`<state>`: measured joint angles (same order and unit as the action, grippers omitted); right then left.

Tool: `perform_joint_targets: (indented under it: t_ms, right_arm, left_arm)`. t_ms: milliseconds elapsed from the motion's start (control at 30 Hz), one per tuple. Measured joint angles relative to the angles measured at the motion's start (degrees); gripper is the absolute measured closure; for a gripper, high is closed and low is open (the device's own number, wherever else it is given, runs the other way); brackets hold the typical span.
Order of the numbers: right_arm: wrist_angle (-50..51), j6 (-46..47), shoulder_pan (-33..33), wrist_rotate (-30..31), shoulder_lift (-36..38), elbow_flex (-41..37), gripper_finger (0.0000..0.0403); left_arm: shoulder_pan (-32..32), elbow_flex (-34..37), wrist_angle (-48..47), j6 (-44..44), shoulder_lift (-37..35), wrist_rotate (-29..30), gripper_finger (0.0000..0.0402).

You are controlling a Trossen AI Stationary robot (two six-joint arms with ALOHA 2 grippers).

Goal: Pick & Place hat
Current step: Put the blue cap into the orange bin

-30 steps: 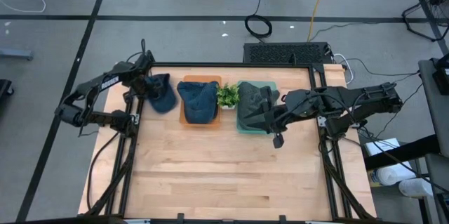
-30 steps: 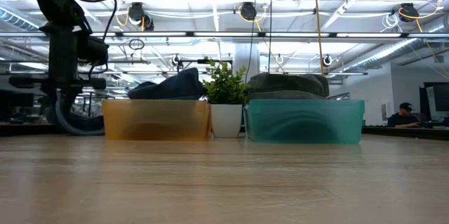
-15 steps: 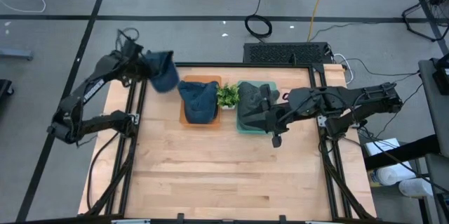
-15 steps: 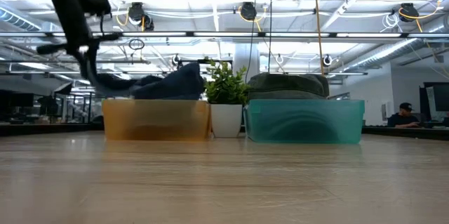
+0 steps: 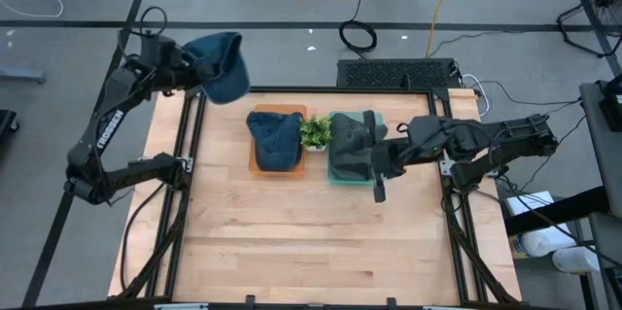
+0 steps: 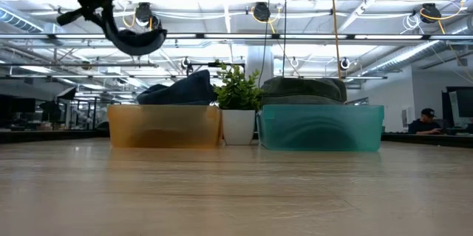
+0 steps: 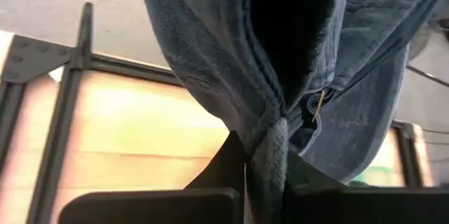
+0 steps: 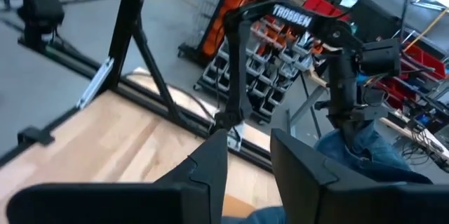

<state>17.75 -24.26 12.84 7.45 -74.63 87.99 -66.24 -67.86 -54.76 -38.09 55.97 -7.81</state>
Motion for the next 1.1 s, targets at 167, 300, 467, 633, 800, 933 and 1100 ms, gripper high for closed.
perform_joint_targets:
  t_ms: [167,300,467,633,800,933,1100]
  right_arm:
    - [-2.09,4.36,0.00,-0.01,0.00,0.00,0.0303]
    - [-3.91,9.38,-0.03,0.07,0.00,0.00,0.0303]
    - [-7.21,22.31,-1.39,3.58,0.00,0.00,0.0303]
    - [-6.53,36.14,-4.46,5.89,0.00,0.00,0.0293]
    - [-6.74,49.45,-9.17,-0.88,-0.44,0.00,0.0257]
    - [-6.60,57.30,-13.15,-7.54,-0.49,-0.02,0.0220]
    - [-6.83,63.60,-16.32,-13.67,-0.46,-0.02,0.0185]
  left_arm:
    - [0.04,-0.08,1.71,2.41,-1.19,-3.92,0.0383]
    - [1.43,-0.08,6.80,5.05,-1.74,-9.35,0.0383]
    - [5.27,-0.08,12.99,7.10,-1.78,-13.18,0.0383]
    - [9.77,-0.08,20.47,9.12,-1.78,-14.94,0.0383]
    - [14.61,-0.08,32.15,9.35,-1.78,-18.55,0.0383]
    - [18.53,-0.08,42.24,10.57,-1.78,-19.83,0.0383]
    - [23.59,-0.08,50.84,16.96,-1.78,-19.85,0.0383]
